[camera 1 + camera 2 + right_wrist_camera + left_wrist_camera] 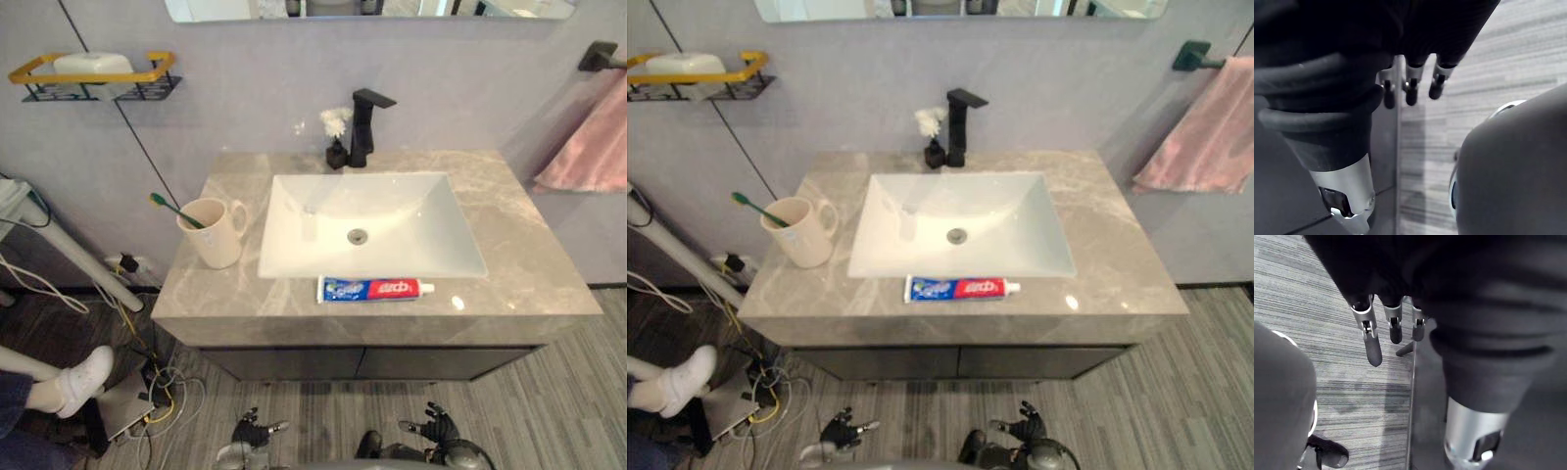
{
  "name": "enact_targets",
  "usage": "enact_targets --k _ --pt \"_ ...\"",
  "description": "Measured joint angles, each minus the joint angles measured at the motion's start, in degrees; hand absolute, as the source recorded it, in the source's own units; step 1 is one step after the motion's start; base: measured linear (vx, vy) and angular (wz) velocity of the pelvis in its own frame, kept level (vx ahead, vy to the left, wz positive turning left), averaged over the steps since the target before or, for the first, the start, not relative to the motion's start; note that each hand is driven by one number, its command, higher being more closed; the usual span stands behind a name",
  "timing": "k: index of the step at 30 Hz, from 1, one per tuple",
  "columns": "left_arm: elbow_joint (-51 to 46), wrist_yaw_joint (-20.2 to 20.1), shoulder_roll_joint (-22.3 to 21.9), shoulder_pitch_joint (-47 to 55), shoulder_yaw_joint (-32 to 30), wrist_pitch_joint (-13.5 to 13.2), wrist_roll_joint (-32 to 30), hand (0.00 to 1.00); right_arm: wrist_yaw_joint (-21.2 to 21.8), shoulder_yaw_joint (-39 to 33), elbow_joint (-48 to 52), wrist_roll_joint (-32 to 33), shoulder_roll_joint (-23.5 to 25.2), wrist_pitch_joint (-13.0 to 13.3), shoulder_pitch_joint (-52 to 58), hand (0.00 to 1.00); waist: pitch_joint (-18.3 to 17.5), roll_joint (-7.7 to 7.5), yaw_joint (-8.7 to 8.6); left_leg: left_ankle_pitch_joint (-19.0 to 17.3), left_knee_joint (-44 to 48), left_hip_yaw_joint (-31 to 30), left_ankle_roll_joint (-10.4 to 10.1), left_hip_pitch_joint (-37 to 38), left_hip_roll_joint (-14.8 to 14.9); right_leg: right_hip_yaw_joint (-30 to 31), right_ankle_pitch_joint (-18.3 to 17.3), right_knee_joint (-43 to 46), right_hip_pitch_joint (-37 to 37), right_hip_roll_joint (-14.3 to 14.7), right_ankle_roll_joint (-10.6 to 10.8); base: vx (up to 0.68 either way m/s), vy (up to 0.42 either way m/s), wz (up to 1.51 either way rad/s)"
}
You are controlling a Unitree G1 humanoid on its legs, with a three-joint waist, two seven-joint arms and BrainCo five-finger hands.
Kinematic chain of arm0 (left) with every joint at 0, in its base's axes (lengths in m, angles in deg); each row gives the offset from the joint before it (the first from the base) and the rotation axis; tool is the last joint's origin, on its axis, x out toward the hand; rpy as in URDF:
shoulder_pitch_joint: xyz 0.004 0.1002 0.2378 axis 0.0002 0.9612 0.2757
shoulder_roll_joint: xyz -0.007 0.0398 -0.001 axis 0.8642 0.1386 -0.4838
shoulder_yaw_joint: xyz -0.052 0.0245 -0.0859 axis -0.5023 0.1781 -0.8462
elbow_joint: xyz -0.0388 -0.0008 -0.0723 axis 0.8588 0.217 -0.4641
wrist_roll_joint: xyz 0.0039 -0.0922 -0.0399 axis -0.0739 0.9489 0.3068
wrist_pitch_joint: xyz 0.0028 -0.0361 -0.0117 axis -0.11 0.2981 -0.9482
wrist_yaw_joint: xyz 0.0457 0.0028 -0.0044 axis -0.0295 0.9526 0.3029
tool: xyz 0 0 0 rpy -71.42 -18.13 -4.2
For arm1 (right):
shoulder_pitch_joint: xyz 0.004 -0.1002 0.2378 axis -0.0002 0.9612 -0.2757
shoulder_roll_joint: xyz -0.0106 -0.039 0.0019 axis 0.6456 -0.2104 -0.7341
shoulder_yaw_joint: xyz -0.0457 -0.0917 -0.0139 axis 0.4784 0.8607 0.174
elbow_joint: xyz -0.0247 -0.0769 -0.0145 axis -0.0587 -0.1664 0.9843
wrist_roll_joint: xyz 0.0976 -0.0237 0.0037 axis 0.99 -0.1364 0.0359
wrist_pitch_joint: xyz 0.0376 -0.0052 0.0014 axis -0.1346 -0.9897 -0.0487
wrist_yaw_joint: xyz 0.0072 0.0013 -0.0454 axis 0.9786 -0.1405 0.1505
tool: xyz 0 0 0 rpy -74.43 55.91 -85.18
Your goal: Organize washtable
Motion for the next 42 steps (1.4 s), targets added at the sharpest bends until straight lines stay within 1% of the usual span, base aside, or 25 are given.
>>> enact_targets --k 1,2,3,4,6,7,8,11,13,14,17,20,22,24,25,26,30,32,33,34,35,36,38,39,42 --pt "-1.1 0.0 -0.1 0.2 -1.4 -0.1 0.2 0.00 -0.2 0.0 0.0 0.1 0.0 -0.1 -0.1 0.00 0.5 0.27 0.61 -0.4 7.4 -1.7 -0.3 -3.2 1.6 0.8 -0.3 -0.4 0.7 0.8 -0.3 0.02 -0.016 -0.42" --pt "-1.8 0.1 -0.6 0.1 -2.0 0.0 0.6 0.00 -0.5 -0.2 0.0 0.6 0.0 -0.2 -0.1 0.00 0.7 0.58 1.47 -0.7 9.7 -2.5 0.0 -4.7 2.3 2.1 -0.2 -0.7 1.3 1.3 -0.2 0.02 -0.001 -0.51" --pt "-2.1 0.0 -0.6 0.2 -2.0 -0.1 0.6 0.00 -0.6 -0.4 0.0 0.9 0.1 -0.2 -0.1 0.00 0.7 0.56 1.45 -0.9 9.3 -3.0 0.3 -5.5 2.3 2.5 -0.2 -0.8 1.4 1.3 -0.2 0.03 0.025 -0.51" --pt "-2.4 0.1 -0.5 0.4 -2.0 -0.1 0.7 0.00 -0.6 -0.7 0.1 1.2 0.2 -0.2 -0.1 0.00 0.7 0.48 1.35 -1.2 6.4 -3.9 0.4 -6.5 2.3 3.4 0.1 -1.2 1.6 1.3 0.3 0.04 0.045 -0.44" --pt "-2.5 0.1 -0.5 0.5 -2.0 -0.1 0.7 0.00 -0.6 -0.7 0.2 1.2 0.2 -0.2 -0.1 0.00 0.6 0.32 1.43 -1.7 -0.2 -4.7 -0.3 -5.9 1.7 5.2 0.6 -1.9 1.5 1.3 1.1 0.05 0.081 -0.47" --pt "-2.6 0.1 -0.7 0.5 -1.9 -0.1 0.7 0.00 -0.7 -0.8 0.2 1.2 0.1 -0.1 0.0 0.00 0.5 0.45 1.24 -1.9 -6.6 -5.3 -0.7 -3.8 1.0 5.8 1.3 -2.2 1.1 1.4 1.7 0.07 0.133 -0.34" --pt "-2.5 0.1 -1.6 0.5 -1.8 0.0 0.7 0.00 -0.7 -1.3 0.6 1.2 0.0 -0.1 -0.1 0.00 -0.2 1.72 0.96 -3.0 -13.6 -5.8 0.2 -1.3 0.4 5.9 2.3 -2.9 0.4 2.2 2.3 0.07 0.151 -0.20" --pt "-2.3 0.1 -0.9 -0.7 -1.8 0.1 0.6 0.00 -0.6 -1.8 0.6 1.1 0.5 -0.2 0.6 0.00 0.1 -0.03 1.38 -2.8 -16.7 -5.0 0.2 -0.2 -0.7 6.4 4.9 -5.5 0.9 2.1 2.0 0.07 0.165 -0.08" --pt "-1.8 0.1 -0.9 -0.4 -1.6 0.2 0.6 0.00 -0.6 -1.8 0.6 1.2 0.4 -0.1 1.0 0.00 -0.3 0.32 1.18 -2.4 -17.9 -4.9 -0.2 1.8 -1.4 6.5 5.2 -6.9 2.8 1.9 2.5 0.14 0.161 -0.03" --pt "-1.6 0.1 -1.1 -0.3 -1.5 0.2 0.6 0.00 -0.6 -2.0 0.5 1.4 0.3 -0.1 1.5 0.00 -0.8 0.45 1.13 -1.8 -18.7 -5.1 -0.6 2.6 -2.1 6.5 5.7 -8.5 4.1 1.6 3.2 0.13 0.126 0.05" --pt "-1.5 0.1 -1.2 -0.1 -1.6 0.2 0.6 0.00 -0.5 -2.7 0.1 1.9 0.2 -0.1 1.8 0.00 -1.0 0.59 1.09 0.4 -20.1 -6.2 -0.5 4.1 -4.2 6.2 7.1 -12.4 7.2 0.3 4.3 0.11 0.097 0.16" --pt "-0.7 0.1 -1.1 0.2 -1.6 0.2 0.6 0.00 -0.6 -4.2 -0.5 2.5 0.2 -0.1 2.0 0.00 -1.6 1.19 0.97 0.8 -19.8 -7.3 0.0 4.4 -5.8 5.7 8.3 -15.8 9.5 -0.4 5.3 0.08 0.072 0.11" --pt "-0.6 0.1 -1.1 0.8 -1.8 0.2 0.7 0.00 -0.6 -4.3 -1.0 3.5 0.0 -0.1 1.9 0.00 -1.7 1.23 0.98 0.9 -19.5 -7.7 0.1 4.9 -6.7 5.6 8.5 -16.5 10.7 -0.7 5.5 0.09 0.118 0.08" --pt "-0.6 0.1 -1.0 1.3 -1.9 0.2 0.7 0.00 -0.6 -4.6 -1.7 3.5 -0.2 -0.1 1.9 0.00 -2.1 1.00 1.05 1.2 -17.8 -7.9 0.7 5.0 -7.6 5.5 8.5 -16.9 11.9 -1.6 5.6 0.08 0.126 0.05" --pt "-0.6 0.1 -0.9 1.5 -2.0 0.3 0.7 0.00 -0.6 -4.7 -2.1 3.5 -0.2 -0.1 2.1 0.00 -2.7 0.44 1.04 2.2 -17.4 -8.0 1.5 5.0 -8.5 5.5 8.5 -16.9 12.2 -2.5 5.6 0.07 0.129 0.00" --pt "-0.4 0.2 -0.7 1.7 -2.1 0.5 0.7 0.00 -0.6 -5.2 -2.2 3.4 -0.1 -0.1 2.3 0.00 -3.2 -0.04 1.05 2.9 -17.4 -8.2 1.7 5.0 -9.2 5.6 8.5 -16.9 12.2 -3.4 5.6 0.07 0.127 0.01" --pt "0.7 0.1 -0.3 1.4 -2.0 0.4 0.7 0.00 -0.6 -5.8 -2.3 3.4 -0.3 -0.1 2.5 0.00 -4.0 0.30 0.81 3.0 -17.1 -9.3 1.7 5.0 -10.7 5.7 8.5 -16.9 12.3 -4.7 5.6 0.06 0.123 0.00" --pt "1.0 0.1 0.1 1.3 -2.2 0.8 0.9 0.00 -0.6 -6.1 -2.4 3.4 -0.3 -0.1 2.4 0.00 -3.8 -0.58 0.48 3.2 -13.1 -9.7 1.6 3.7 -12.3 5.3 8.7 -16.8 13.3 -6.7 5.7 0.03 0.100 0.15" --pt "1.3 -0.1 1.6 1.0 -2.2 0.9 1.1 0.00 -0.7 -6.7 -3.3 3.4 0.4 -0.1 1.6 0.00 -3.4 -3.43 0.61 1.1 -9.5 -11.5 4.3 0.5 -13.7 5.1 9.2 -16.7 13.4 -10.8 6.6 -0.01 0.090 0.32" --pt "1.2 -0.1 2.1 1.0 -2.1 0.4 1.1 0.00 -0.8 -7.2 -4.3 3.4 0.4 -0.2 1.4 0.00 -3.6 -3.65 0.72 -0.7 -15.5 -11.3 7.6 0.6 -13.1 5.2 9.1 -16.5 13.2 -11.0 7.4 -0.07 0.022 0.41" --pt "0.6 0.1 1.4 1.7 -1.7 -0.2 1.2 0.00 -0.7 -7.8 -4.7 3.3 -0.4 -0.2 1.5 0.00 -3.6 -1.20 0.42 5.4 -27.1 -13.1 3.3 2.5 -8.6 5.3 9.2 -16.7 13.1 -9.0 7.7 -0.06 0.072 0.04" --pt "-0.6 0.4 2.1 2.2 -2.7 -0.2 2.2 0.00 -0.6 -7.3 -4.7 3.3 0.3 -0.5 1.0 0.00 -3.5 -2.19 1.13 6.8 -28.1 -12.0 3.2 3.7 -10.0 7.0 8.7 -16.1 13.0 -10.2 8.4 -0.02 0.073 -0.11" --pt "-0.6 0.2 3.3 2.5 -2.1 0.3 2.3 0.00 -0.5 -6.3 -4.7 3.3 1.5 -0.3 1.2 0.00 -3.5 -2.49 1.01 6.8 -26.8 -11.8 3.2 3.1 -10.1 7.8 8.7 -14.6 13.0 -10.1 8.4 0.00 0.048 -0.12" --pt "-0.6 0.2 3.5 2.5 -2.1 0.3 2.2 0.00 -0.5 -6.2 -4.7 3.3 1.5 -0.3 1.4 0.00 -3.5 -3.16 0.93 6.7 -26.8 -11.8 3.3 3.3 -10.2 8.3 8.7 -14.4 13.0 -10.1 8.4 -0.03 0.011 0.04" --pt "-0.7 0.2 4.3 2.3 -1.9 0.0 2.2 0.00 -0.7 -6.1 -4.7 3.3 1.3 -0.3 1.7 0.00 -3.3 -4.31 1.07 6.6 -27.0 -12.3 3.4 2.9 -10.1 8.3 8.5 -14.5 12.8 -9.9 8.6 -0.03 -0.026 0.03"
